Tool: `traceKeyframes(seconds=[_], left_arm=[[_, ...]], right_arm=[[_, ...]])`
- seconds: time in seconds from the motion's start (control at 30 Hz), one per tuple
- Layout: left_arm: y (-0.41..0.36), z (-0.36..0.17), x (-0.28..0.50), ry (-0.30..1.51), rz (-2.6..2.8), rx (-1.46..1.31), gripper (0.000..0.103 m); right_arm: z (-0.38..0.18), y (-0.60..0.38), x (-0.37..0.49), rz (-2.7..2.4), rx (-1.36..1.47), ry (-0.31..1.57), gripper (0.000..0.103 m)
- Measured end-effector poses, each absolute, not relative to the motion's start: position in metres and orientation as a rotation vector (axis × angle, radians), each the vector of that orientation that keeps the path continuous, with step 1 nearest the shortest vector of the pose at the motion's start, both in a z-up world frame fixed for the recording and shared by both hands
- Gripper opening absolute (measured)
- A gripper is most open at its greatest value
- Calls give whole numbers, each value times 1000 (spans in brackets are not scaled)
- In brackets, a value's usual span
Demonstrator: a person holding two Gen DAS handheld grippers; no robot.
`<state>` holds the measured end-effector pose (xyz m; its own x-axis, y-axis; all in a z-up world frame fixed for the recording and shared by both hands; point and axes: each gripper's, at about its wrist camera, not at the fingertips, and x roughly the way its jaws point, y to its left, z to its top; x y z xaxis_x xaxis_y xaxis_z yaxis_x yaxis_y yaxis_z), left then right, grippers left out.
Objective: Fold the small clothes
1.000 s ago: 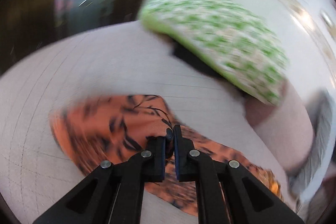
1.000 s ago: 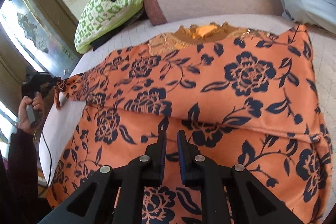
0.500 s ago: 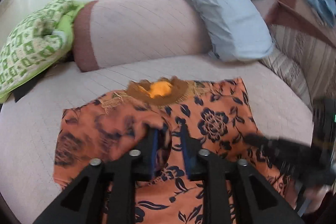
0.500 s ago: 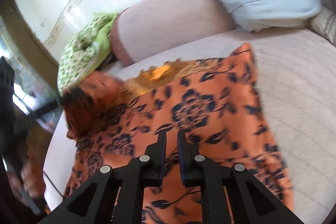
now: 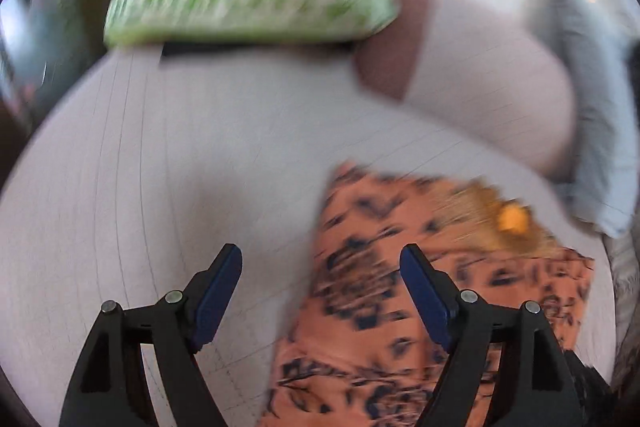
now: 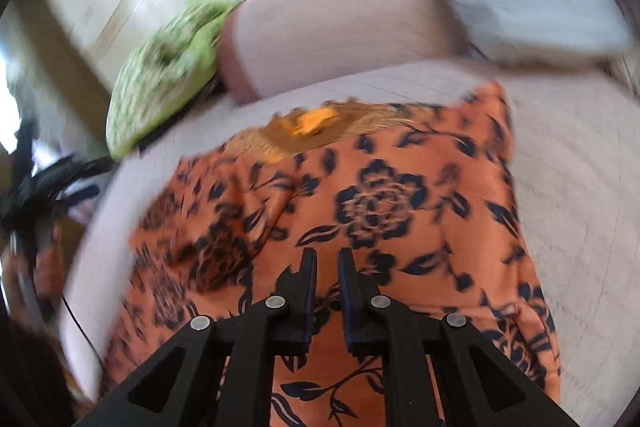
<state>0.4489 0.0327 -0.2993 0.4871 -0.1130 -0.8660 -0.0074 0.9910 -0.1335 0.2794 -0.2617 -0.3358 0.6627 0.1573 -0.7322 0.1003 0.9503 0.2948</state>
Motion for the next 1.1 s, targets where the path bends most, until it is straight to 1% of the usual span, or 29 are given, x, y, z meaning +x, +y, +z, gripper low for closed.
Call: traceKeyframes(seconds=[0.1, 0.2, 0.43, 0.5, 0.57, 0.6, 0.67, 0.7, 0.73, 0.77, 0.8, 0.83, 0.9, 0.97, 1.0, 1.03, 1.1], left_arm=[[45, -331, 455, 1177, -24, -151, 81], [39, -343, 455, 1214, 4, -91, 81], [30, -362, 457, 1278, -16, -73, 82], [33, -362, 456, 1285, -23, -92, 82], [38, -362, 455, 1290, -25, -100, 82], [44, -361, 459, 1292, -26, -102, 82], [51, -362, 465, 1294, -26, -95, 82], [51, -362, 465, 1293, -26, -90, 82], [51, -361, 465, 1294, -26, -88, 82], [49, -362, 464, 1295, -28, -87, 82], [47, -362, 464, 1296, -32, -86, 82], [46, -361, 463, 1295, -36, -85, 82], [44, -358, 461, 1293, -37, -82, 82], [46, -356, 459, 1289, -30, -91, 82], [48, -355, 459, 1288, -27, -98, 82], [49, -354, 458, 1289, -24, -106, 82], [53, -354, 458, 1294, -25, -117, 82]], right_arm=[[-322, -226, 282, 60, 127, 837, 13], [-308, -184, 290, 55, -138, 803, 13], [-311, -111, 309, 136, -516, 830, 13], [-311, -102, 314, 179, -504, 850, 13], [-301, -108, 320, 210, -352, 844, 13], [-292, -114, 315, 219, -272, 811, 13], [-264, -138, 292, 261, -13, 663, 13], [-258, -149, 279, 284, 100, 587, 20], [-256, -158, 268, 301, 197, 517, 68], [-261, -169, 259, 300, 297, 445, 102], [-265, -173, 258, 270, 320, 433, 103], [-271, -173, 264, 230, 310, 468, 103], [-279, -165, 284, 200, 236, 624, 102], [-284, -145, 297, 193, 80, 723, 102], [-286, -134, 301, 181, -16, 756, 99], [-289, -121, 305, 178, -140, 783, 94], [-291, -104, 310, 199, -314, 804, 92]])
